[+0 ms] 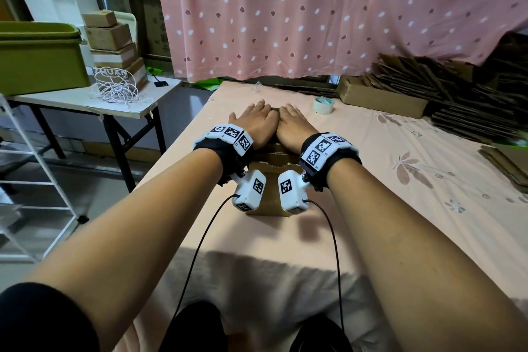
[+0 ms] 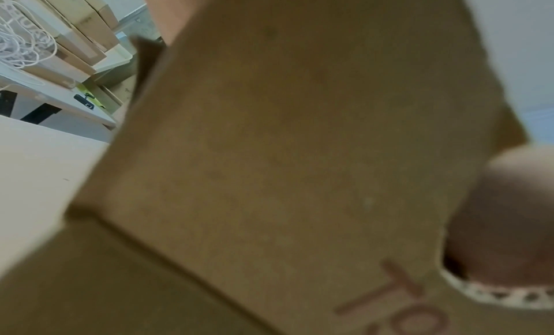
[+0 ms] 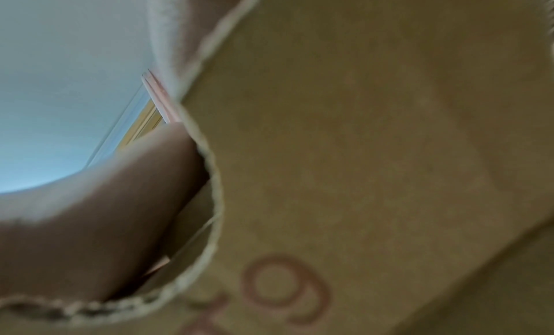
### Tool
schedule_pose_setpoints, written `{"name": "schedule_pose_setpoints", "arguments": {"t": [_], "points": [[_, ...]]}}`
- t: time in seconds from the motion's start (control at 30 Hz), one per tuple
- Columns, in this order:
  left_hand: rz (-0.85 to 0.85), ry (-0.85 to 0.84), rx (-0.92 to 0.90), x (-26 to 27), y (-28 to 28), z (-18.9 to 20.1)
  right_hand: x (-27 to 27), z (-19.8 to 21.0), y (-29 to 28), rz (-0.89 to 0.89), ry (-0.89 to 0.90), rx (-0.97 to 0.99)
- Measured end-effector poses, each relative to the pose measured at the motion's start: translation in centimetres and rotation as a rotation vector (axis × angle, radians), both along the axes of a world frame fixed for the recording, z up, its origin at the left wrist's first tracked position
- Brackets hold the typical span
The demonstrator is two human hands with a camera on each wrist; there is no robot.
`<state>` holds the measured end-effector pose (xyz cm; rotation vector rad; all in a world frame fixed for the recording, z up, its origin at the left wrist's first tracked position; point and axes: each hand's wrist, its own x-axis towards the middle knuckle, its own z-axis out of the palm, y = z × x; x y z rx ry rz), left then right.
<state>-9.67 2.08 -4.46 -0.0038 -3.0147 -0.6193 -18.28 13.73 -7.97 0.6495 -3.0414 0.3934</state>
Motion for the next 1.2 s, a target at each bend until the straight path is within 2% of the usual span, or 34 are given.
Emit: {"name": "schedule_pose_setpoints", "arguments": {"t": [0.3,0.5,0.73,0.9,1.2], "points": [[0.016,-0.006,-0.008,-0.2,0.0,-0.2,0.3,0.0,0.1,-0.033,-0.013,0.03],[0.02,-0.013,-0.038,-1.0,-0.5,-1.1,3.0,1.4,0.4,-0.055,-0.039,0.033],[0.018,-0.059,-0.102,-1.6,-1.3,-2.1,4.0,1.7,0.5,-0.074,-0.025,0.17],[-0.007,-0.059,-0.212,-1.9,-2.5,-3.1,4.5,1.7,0.2,-0.092,-0.015,0.273],[0.011,-0.056,-0.197,-2.2,-2.3,-3.4,4.5,1.8,0.0,-0.111,-0.052,0.397]]}}
